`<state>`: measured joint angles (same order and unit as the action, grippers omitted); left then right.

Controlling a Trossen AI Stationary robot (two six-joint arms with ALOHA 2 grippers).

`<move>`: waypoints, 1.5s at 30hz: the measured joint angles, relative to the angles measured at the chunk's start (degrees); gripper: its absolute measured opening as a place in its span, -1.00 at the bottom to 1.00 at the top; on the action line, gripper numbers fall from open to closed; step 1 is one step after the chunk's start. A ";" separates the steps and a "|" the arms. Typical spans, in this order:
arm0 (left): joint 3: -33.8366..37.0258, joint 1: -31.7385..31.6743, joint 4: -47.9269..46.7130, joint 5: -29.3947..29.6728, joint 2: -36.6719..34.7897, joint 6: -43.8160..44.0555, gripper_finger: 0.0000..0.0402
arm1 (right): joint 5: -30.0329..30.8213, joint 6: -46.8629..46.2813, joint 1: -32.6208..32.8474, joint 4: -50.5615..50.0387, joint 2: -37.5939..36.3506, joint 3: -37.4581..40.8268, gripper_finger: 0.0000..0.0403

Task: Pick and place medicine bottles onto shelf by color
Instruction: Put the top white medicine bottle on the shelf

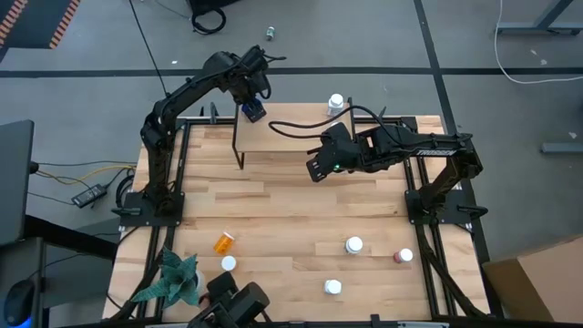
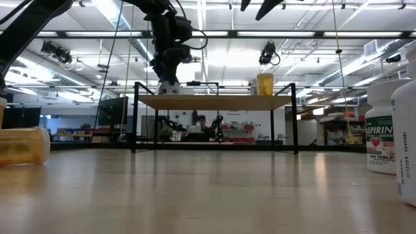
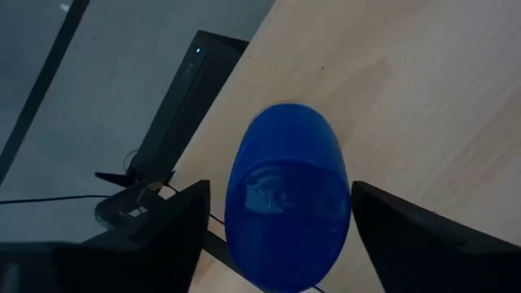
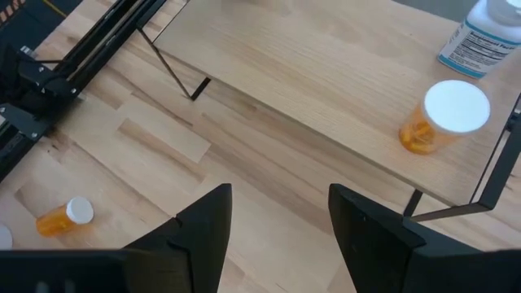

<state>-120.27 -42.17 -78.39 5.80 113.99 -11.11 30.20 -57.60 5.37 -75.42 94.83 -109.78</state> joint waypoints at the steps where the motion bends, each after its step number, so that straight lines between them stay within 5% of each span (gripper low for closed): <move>1: 0.00 0.00 0.00 0.00 0.00 0.00 0.56 | 0.00 -0.01 0.00 0.00 0.00 0.00 0.06; 27: -0.07 3.41 0.74 1.90 -11.68 3.64 0.68 | -3.65 -3.04 0.31 -0.16 0.00 0.00 0.06; 37: -0.09 12.94 1.77 -2.06 -19.22 14.49 0.67 | -6.35 3.85 5.45 0.33 -0.01 0.00 0.06; 45: -0.11 23.04 6.55 -2.38 -24.47 23.46 0.60 | -11.36 -4.67 11.55 -1.65 0.48 -0.07 0.06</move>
<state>-120.38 -19.13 -71.84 3.42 89.53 12.34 18.84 -62.27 16.92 -77.07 95.31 -109.84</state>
